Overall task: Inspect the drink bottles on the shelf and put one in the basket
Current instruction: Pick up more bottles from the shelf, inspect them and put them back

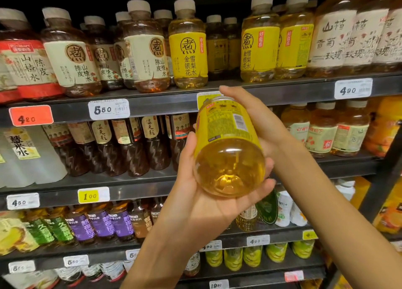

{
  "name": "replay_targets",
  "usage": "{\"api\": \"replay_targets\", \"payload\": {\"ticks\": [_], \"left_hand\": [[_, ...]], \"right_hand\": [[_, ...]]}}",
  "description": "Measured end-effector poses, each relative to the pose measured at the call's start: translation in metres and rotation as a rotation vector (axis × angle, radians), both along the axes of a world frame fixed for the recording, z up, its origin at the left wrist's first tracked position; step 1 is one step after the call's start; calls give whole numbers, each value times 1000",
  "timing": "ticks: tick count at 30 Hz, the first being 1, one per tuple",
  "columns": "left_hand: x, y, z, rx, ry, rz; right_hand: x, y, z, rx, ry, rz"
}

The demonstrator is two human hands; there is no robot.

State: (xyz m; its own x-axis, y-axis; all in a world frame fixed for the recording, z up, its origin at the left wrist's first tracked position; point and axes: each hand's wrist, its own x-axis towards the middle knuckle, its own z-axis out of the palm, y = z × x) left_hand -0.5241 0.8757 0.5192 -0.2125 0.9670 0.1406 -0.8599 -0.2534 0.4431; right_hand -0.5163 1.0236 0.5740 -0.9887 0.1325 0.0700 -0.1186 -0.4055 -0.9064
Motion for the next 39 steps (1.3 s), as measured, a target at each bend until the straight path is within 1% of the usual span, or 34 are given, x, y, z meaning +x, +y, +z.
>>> {"api": "replay_targets", "payload": {"ticks": [7,9,11,14,15,18,20,22,23,25,27,28,30,32,34,35,37,39], "left_hand": [[7,0,6,3,-71,6],[6,0,4,4,-70,4],[5,2,1,11,-27,6],[-4,5,-7,6,99,29],[-8,5,-10,0,171,51],[-25,6,-17,-72,467,184],[-33,6,-19,-110,563,248],[-38,5,-20,-139,638,296],[-39,6,-21,-152,709,342],[-38,7,-19,-182,857,483],[-38,12,-15,-236,963,670],[-39,14,-14,-263,1014,763],[-41,20,-10,-313,1117,918],[-43,28,-5,-343,1177,1042],[-41,39,4,-366,1232,1145],[-40,45,9,-382,1263,1189],[-39,54,20,-371,1312,1224],[-45,57,33,-304,1350,1167]], "right_hand": [[4,-2,2,-25,-26,-2],[3,-1,4,-7,-23,-4],[1,1,7,19,31,-14],[0,4,9,81,177,-36],[-1,5,8,98,231,-50],[-2,8,8,199,412,-113],[-2,8,8,302,519,-105],[-1,8,8,362,583,-78],[-1,8,8,403,586,-99],[1,10,9,515,550,-240],[4,13,10,613,504,-394],[6,14,9,648,487,-435],[10,12,8,716,462,-453],[9,6,8,819,419,-446],[4,0,11,910,394,-520],[2,-2,14,911,409,-586],[-3,1,27,800,490,-669],[-4,12,44,714,570,-655]]}}
